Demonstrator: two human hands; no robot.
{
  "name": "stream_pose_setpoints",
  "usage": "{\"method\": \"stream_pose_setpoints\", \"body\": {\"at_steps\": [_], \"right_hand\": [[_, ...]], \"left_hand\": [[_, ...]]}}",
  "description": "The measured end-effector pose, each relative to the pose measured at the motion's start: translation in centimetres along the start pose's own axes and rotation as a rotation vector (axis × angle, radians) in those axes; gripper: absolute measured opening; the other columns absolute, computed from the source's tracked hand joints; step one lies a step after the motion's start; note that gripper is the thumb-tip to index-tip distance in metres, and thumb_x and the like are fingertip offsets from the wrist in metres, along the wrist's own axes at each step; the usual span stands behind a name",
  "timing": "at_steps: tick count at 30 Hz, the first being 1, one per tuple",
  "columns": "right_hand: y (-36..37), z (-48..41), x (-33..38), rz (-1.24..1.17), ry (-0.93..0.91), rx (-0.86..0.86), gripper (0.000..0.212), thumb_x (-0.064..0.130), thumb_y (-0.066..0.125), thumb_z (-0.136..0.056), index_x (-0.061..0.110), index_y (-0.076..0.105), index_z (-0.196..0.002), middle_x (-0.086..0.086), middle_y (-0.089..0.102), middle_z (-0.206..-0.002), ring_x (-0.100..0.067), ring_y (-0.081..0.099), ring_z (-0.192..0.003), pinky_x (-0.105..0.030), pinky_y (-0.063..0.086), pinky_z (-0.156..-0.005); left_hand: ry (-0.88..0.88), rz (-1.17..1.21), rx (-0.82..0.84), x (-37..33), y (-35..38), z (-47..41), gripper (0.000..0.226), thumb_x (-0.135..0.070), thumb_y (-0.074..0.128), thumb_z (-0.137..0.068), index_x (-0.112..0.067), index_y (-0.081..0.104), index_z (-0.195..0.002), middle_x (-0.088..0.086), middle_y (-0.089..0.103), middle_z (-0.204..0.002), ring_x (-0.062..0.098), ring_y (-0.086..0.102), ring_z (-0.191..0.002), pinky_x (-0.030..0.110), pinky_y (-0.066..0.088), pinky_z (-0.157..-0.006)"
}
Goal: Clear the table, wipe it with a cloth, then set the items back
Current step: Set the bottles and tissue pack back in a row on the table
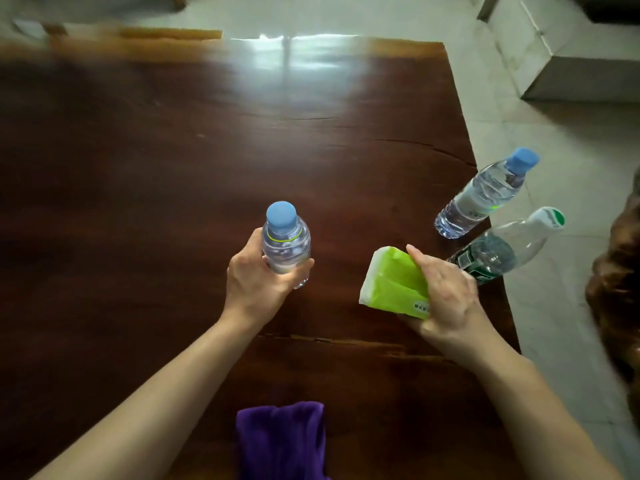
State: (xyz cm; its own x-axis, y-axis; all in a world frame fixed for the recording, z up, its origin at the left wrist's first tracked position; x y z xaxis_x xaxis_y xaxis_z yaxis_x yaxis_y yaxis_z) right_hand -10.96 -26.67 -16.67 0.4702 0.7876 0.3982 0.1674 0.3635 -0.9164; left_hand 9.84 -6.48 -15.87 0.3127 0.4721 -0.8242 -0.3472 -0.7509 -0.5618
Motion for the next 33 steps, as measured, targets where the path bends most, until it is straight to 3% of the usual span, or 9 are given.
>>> {"method": "stream_pose_setpoints", "body": {"at_steps": [5, 9, 15, 21, 24, 27, 33], "right_hand": [[0.6, -5.6, 0.2, 0.083, -0.172, 0.119, 0.098, 0.035, 0.084, -0.068, 0.019, 0.035, -0.152, 0.000, 0.053, -0.143, -0.025, 0.049, -0.132, -0.045, 0.032, -0.112], [2.1, -8.3, 0.3, 0.130, -0.229, 0.217, 0.095, 0.046, 0.079, -0.073, 0.025, 0.031, -0.153, 0.004, 0.046, -0.149, -0.021, 0.041, -0.138, -0.040, 0.024, -0.113], [3.7, -9.8, -0.1, 0.174, -0.247, 0.333, 0.097, 0.047, 0.076, -0.075, 0.028, 0.025, -0.154, 0.007, 0.038, -0.153, -0.019, 0.035, -0.141, -0.035, 0.021, -0.113], [3.8, -9.7, -0.4, 0.167, -0.236, 0.360, 0.102, 0.045, 0.077, -0.073, 0.030, 0.019, -0.156, 0.007, 0.033, -0.156, -0.017, 0.027, -0.146, -0.039, 0.011, -0.120], [3.6, -8.9, -0.2, 0.187, -0.214, 0.353, 0.114, 0.044, 0.079, -0.071, 0.029, 0.008, -0.159, 0.006, 0.023, -0.161, -0.016, 0.014, -0.152, -0.042, 0.002, -0.123], [2.6, -7.5, 0.6, 0.217, -0.166, 0.297, 0.119, 0.050, 0.078, -0.072, 0.029, 0.000, -0.159, 0.000, 0.015, -0.165, -0.021, 0.009, -0.154, -0.043, 0.002, -0.124], [-1.3, -2.0, 4.3, 0.096, -0.124, 0.073, 0.094, 0.047, 0.073, -0.082, 0.019, 0.024, -0.157, -0.008, 0.033, -0.159, -0.026, 0.031, -0.146, -0.044, 0.027, -0.120]], "left_hand": [[-0.037, 0.020, -0.051, 0.5, 0.3, -0.8, 0.054, -0.037, 0.092, -0.065, -0.020, 0.064, -0.108, -0.009, 0.074, -0.093, 0.011, 0.071, -0.086, 0.039, 0.057, -0.082], [-0.065, 0.024, -0.059, 0.8, 0.7, -1.2, 0.054, -0.038, 0.091, -0.066, -0.021, 0.064, -0.109, -0.009, 0.074, -0.094, 0.010, 0.071, -0.088, 0.038, 0.057, -0.082], [-0.072, 0.008, -0.053, 1.5, 1.2, -1.4, 0.055, -0.036, 0.091, -0.065, -0.019, 0.063, -0.110, -0.008, 0.074, -0.096, 0.015, 0.071, -0.089, 0.039, 0.057, -0.083], [-0.066, 0.054, 0.018, 1.5, 1.6, -0.8, 0.068, -0.033, 0.090, -0.070, -0.016, 0.056, -0.125, -0.004, 0.071, -0.111, 0.016, 0.069, -0.102, 0.040, 0.054, -0.093], [-0.065, 0.004, 0.085, 1.9, 1.1, -0.4, 0.081, -0.036, 0.090, -0.069, -0.018, 0.049, -0.136, -0.003, 0.066, -0.126, 0.017, 0.062, -0.118, 0.039, 0.049, -0.102], [-0.052, -0.093, 0.096, 1.9, -0.2, 0.8, 0.082, -0.039, 0.088, -0.069, -0.022, 0.047, -0.138, -0.006, 0.060, -0.133, 0.012, 0.058, -0.123, 0.032, 0.047, -0.102], [-0.014, -0.191, 0.105, 1.8, -4.2, 4.9, 0.074, -0.046, 0.079, -0.078, -0.021, 0.047, -0.140, -0.003, 0.057, -0.134, 0.013, 0.057, -0.123, 0.031, 0.047, -0.097]]}}
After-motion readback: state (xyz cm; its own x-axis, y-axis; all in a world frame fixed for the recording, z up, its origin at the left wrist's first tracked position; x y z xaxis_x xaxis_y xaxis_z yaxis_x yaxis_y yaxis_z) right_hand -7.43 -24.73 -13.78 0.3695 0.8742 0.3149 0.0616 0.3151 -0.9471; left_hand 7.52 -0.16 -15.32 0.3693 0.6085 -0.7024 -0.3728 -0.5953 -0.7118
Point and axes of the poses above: each hand's wrist, its own z-axis away from the middle knuckle, its own y-axis out of the palm, x = y × z, the point moved 3 cm from there along -z, towards the middle knuckle
